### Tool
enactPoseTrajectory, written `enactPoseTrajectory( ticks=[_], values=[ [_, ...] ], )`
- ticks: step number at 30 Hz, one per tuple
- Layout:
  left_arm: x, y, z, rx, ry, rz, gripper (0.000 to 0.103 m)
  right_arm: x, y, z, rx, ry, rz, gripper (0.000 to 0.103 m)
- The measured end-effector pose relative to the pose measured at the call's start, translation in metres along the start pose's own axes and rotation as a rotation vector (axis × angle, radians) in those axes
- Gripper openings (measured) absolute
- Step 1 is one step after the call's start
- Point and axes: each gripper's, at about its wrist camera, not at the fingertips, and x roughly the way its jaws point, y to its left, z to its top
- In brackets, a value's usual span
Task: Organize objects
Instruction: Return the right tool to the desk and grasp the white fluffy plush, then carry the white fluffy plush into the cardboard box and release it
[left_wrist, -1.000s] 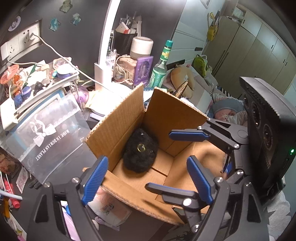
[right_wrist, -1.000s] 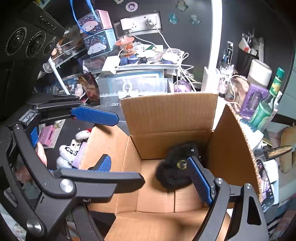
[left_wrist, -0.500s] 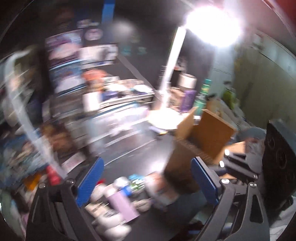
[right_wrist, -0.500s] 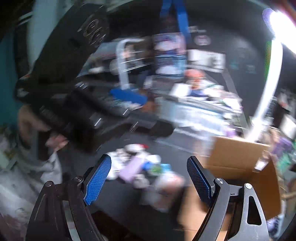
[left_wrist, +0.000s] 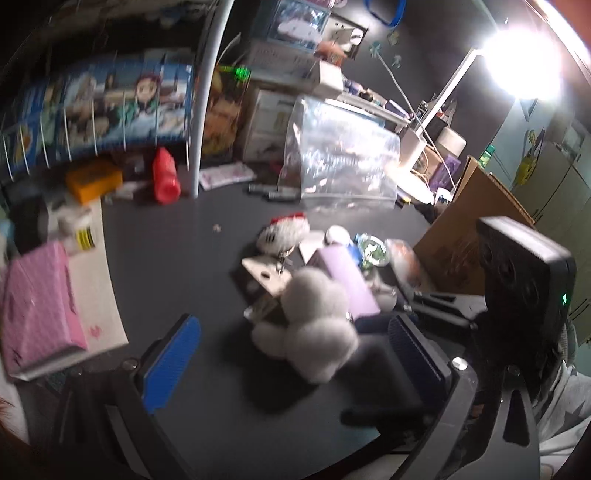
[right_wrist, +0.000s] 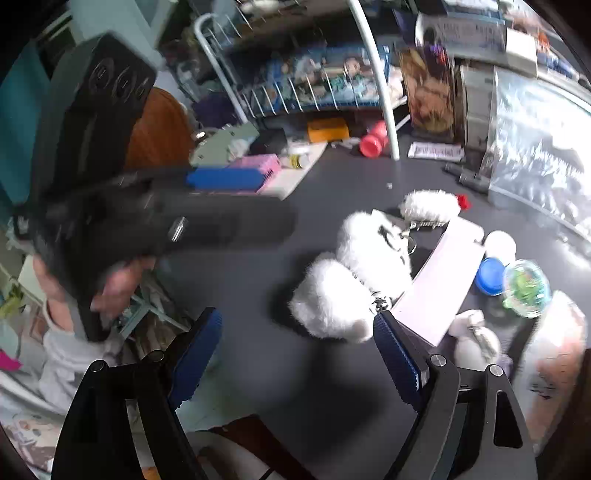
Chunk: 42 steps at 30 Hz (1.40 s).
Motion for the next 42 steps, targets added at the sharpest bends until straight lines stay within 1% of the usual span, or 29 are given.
enactPoseTrajectory(
  ticks=[2, 6, 9, 11, 13, 15, 17, 18, 19, 20, 21, 22, 23, 24, 25, 32, 42],
  values=[
    [0.006, 0.0, -0.005, 0.009, 0.003, -0.018, 0.101, 0.006, -0.004, 0.0, 0.013, 0.006, -0.013, 0.082],
    [0.029, -0.003, -0.007, 0.019, 0.036, -0.104, 0.101, 0.021, -0.007, -0.001, 0.024, 0.021, -0.018, 0.082],
    [0.043, -0.006, -0.007, 0.028, 0.05, -0.117, 0.099, 0.028, -0.008, -0.003, 0.026, 0.022, -0.024, 0.082],
    [0.05, -0.008, -0.007, 0.032, 0.059, -0.139, 0.091, 0.031, -0.01, -0.003, 0.026, 0.016, -0.028, 0.082],
    [0.053, -0.009, -0.007, 0.033, 0.059, -0.155, 0.089, 0.033, -0.011, -0.002, 0.027, 0.01, -0.03, 0.081],
    [0.053, -0.008, -0.006, 0.033, 0.056, -0.157, 0.085, 0.035, -0.011, -0.002, 0.018, 0.002, -0.046, 0.076],
    [0.053, -0.007, -0.006, 0.027, 0.056, -0.155, 0.075, 0.035, -0.011, -0.001, 0.011, -0.004, -0.061, 0.072],
    [0.053, -0.007, -0.006, 0.029, 0.057, -0.147, 0.073, 0.035, -0.011, -0.001, 0.009, -0.006, -0.063, 0.07],
    [0.053, -0.006, -0.006, 0.033, 0.059, -0.137, 0.068, 0.035, -0.011, -0.001, 0.006, -0.008, -0.067, 0.069],
    [0.052, -0.006, -0.007, 0.036, 0.06, -0.13, 0.064, 0.036, -0.01, -0.001, -0.001, -0.008, -0.073, 0.065],
    [0.052, -0.006, -0.007, 0.039, 0.061, -0.124, 0.063, 0.036, -0.01, -0.001, -0.009, -0.008, -0.077, 0.06],
    [0.051, -0.006, -0.007, 0.041, 0.06, -0.126, 0.059, 0.036, -0.009, -0.001, -0.016, -0.007, -0.08, 0.058],
    [0.05, -0.007, -0.007, 0.042, 0.058, -0.134, 0.054, 0.035, -0.009, -0.002, -0.017, -0.007, -0.081, 0.054],
    [0.049, -0.007, -0.007, 0.04, 0.059, -0.138, 0.054, 0.035, -0.009, -0.002, -0.016, -0.008, -0.081, 0.051],
    [0.049, -0.008, -0.007, 0.038, 0.061, -0.133, 0.054, 0.035, -0.01, -0.002, -0.011, -0.009, -0.079, 0.05],
    [0.038, -0.013, -0.006, 0.042, 0.057, -0.111, 0.052, 0.031, -0.005, -0.001, -0.022, -0.021, -0.082, 0.048],
    [-0.006, -0.029, 0.015, 0.062, 0.003, -0.096, 0.051, 0.001, 0.016, 0.017, -0.063, -0.081, -0.073, 0.048]
  ],
)
